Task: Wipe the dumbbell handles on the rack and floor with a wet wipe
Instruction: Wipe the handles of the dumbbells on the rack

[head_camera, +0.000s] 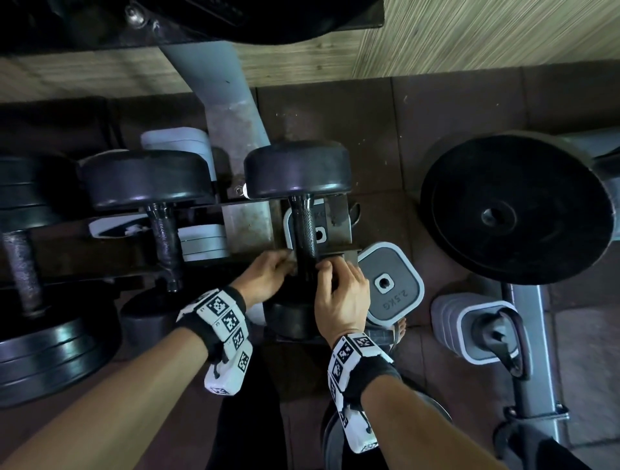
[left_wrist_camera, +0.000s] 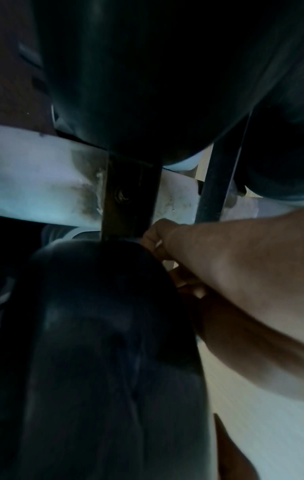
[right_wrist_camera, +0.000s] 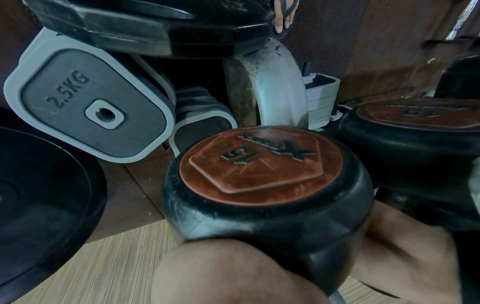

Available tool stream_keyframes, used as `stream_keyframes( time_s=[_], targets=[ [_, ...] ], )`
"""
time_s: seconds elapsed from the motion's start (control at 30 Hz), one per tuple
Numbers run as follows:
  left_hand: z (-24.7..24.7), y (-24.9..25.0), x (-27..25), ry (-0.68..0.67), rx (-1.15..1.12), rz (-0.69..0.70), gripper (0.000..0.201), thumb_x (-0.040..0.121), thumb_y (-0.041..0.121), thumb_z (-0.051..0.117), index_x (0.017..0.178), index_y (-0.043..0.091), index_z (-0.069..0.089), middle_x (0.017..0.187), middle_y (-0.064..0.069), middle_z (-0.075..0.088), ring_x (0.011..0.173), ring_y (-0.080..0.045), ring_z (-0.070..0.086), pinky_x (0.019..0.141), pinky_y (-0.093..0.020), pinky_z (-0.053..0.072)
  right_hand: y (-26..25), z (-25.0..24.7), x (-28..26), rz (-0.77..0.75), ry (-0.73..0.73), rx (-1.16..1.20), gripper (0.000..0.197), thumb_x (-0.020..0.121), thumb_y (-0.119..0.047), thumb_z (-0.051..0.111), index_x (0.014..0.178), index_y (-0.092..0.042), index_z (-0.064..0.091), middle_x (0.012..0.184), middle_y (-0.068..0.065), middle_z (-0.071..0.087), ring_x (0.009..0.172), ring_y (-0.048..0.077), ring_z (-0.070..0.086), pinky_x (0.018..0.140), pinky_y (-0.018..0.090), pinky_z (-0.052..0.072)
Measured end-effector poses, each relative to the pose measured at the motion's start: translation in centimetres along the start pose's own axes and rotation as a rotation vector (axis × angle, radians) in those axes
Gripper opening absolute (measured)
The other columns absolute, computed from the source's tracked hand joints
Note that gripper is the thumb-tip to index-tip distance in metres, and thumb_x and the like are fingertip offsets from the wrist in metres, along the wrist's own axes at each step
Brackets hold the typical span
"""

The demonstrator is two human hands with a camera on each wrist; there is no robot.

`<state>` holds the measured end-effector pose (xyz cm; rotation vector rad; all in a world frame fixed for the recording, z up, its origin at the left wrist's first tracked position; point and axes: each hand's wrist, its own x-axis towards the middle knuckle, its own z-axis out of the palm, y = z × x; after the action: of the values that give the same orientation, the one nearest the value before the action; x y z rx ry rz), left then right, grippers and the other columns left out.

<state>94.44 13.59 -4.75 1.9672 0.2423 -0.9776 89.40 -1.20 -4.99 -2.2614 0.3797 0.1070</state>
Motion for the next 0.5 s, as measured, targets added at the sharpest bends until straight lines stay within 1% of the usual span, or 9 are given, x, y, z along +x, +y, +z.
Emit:
stream_keyframes(
  time_s=[0.07, 0.1, 0.13, 0.2, 0.27, 0.3, 0.33, 0.4, 0.5],
  targets=[
    [-0.6, 1.0, 0.4, 0.009, -0.092, -0.055, 0.019, 0.103, 0.011, 0.048, 0.094, 0.010, 0.065, 0.086, 0.002, 0.062, 0.079, -0.008, 0.055, 0.071, -0.020, 0.043, 0.0, 0.0, 0.0, -0.005, -0.003, 0.000, 0.034, 0.094, -0.034, 0.039, 0.077, -0.015, 0.062, 0.073, 0.000, 0.062, 0.075, 0.030, 0.056, 0.071, 0.045, 0.047],
    [-1.2, 1.8, 0.9, 0.061, -0.143, -0.077, 0.017, 0.103, 0.011, 0.048, 0.101, 0.012, 0.065, 0.089, 0.001, 0.062, 0.084, -0.011, 0.056, 0.073, -0.020, 0.044, 0.1, 0.0, 0.0, -0.010, -0.004, 0.000, 0.033, 0.094, -0.033, 0.039, 0.077, -0.015, 0.061, 0.073, 0.000, 0.062, 0.075, 0.030, 0.056, 0.071, 0.045, 0.047],
    [-1.9, 2.7, 1.3, 0.130, -0.190, -0.079, 0.016, 0.102, 0.010, 0.048, 0.103, 0.016, 0.063, 0.090, 0.001, 0.061, 0.086, -0.014, 0.055, 0.073, -0.022, 0.043, 0.1, 0.0, 0.0, -0.014, -0.004, 0.000, 0.033, 0.094, -0.033, 0.039, 0.077, -0.015, 0.061, 0.073, 0.000, 0.062, 0.074, 0.030, 0.055, 0.071, 0.045, 0.046],
    [-3.2, 3.9, 2.4, 0.205, -0.209, -0.043, 0.013, 0.097, 0.014, 0.051, 0.094, 0.022, 0.061, 0.089, -0.004, 0.063, 0.085, -0.019, 0.056, 0.075, -0.027, 0.042, 0.1, 0.0, 0.0, -0.013, 0.001, 0.005, 0.033, 0.094, -0.033, 0.040, 0.077, -0.015, 0.061, 0.072, -0.001, 0.061, 0.074, 0.030, 0.055, 0.070, 0.045, 0.046],
    [-3.8, 3.9, 3.0, 0.211, -0.196, -0.018, 0.013, 0.088, 0.023, 0.054, 0.081, 0.026, 0.065, 0.100, -0.016, 0.069, 0.092, -0.028, 0.061, 0.083, -0.034, 0.045, 0.1, 0.0, 0.0, -0.015, 0.007, 0.011, 0.032, 0.094, -0.033, 0.041, 0.077, -0.015, 0.062, 0.072, -0.001, 0.061, 0.074, 0.029, 0.056, 0.071, 0.045, 0.047],
    [-3.7, 3.5, 3.0, 0.206, -0.212, -0.040, 0.015, 0.085, 0.028, 0.054, 0.079, 0.028, 0.068, 0.102, -0.016, 0.070, 0.094, -0.028, 0.063, 0.086, -0.038, 0.047, 0.0, -0.1, 0.0, -0.015, 0.006, 0.014, 0.032, 0.094, -0.033, 0.041, 0.077, -0.015, 0.062, 0.072, -0.001, 0.062, 0.074, 0.029, 0.056, 0.071, 0.045, 0.047],
    [-3.5, 3.0, 2.8, 0.206, -0.231, -0.057, 0.017, 0.086, 0.031, 0.054, 0.079, 0.030, 0.070, 0.100, -0.013, 0.069, 0.092, -0.026, 0.063, 0.084, -0.038, 0.047, 0.0, -0.1, 0.0, -0.016, 0.006, 0.016, 0.032, 0.094, -0.033, 0.041, 0.077, -0.015, 0.062, 0.072, -0.001, 0.061, 0.074, 0.029, 0.056, 0.070, 0.045, 0.047],
    [-2.8, 2.3, 1.8, 0.216, -0.223, -0.033, 0.021, 0.098, 0.025, 0.053, 0.084, 0.024, 0.069, 0.095, -0.011, 0.065, 0.087, -0.024, 0.060, 0.078, -0.031, 0.043, 0.0, -0.1, 0.0, -0.012, 0.009, 0.010, 0.033, 0.094, -0.033, 0.040, 0.078, -0.015, 0.063, 0.072, -0.001, 0.061, 0.074, 0.029, 0.056, 0.070, 0.045, 0.047],
    [-2.2, 1.2, 0.8, 0.224, -0.158, 0.038, 0.021, 0.103, 0.016, 0.050, 0.108, 0.006, 0.068, 0.107, -0.009, 0.070, 0.099, -0.020, 0.064, 0.083, -0.014, 0.044, -0.1, -0.1, 0.0, -0.010, 0.002, 0.006, 0.033, 0.094, -0.034, 0.040, 0.077, -0.015, 0.062, 0.071, -0.001, 0.060, 0.073, 0.028, 0.055, 0.070, 0.045, 0.047]
  ],
)
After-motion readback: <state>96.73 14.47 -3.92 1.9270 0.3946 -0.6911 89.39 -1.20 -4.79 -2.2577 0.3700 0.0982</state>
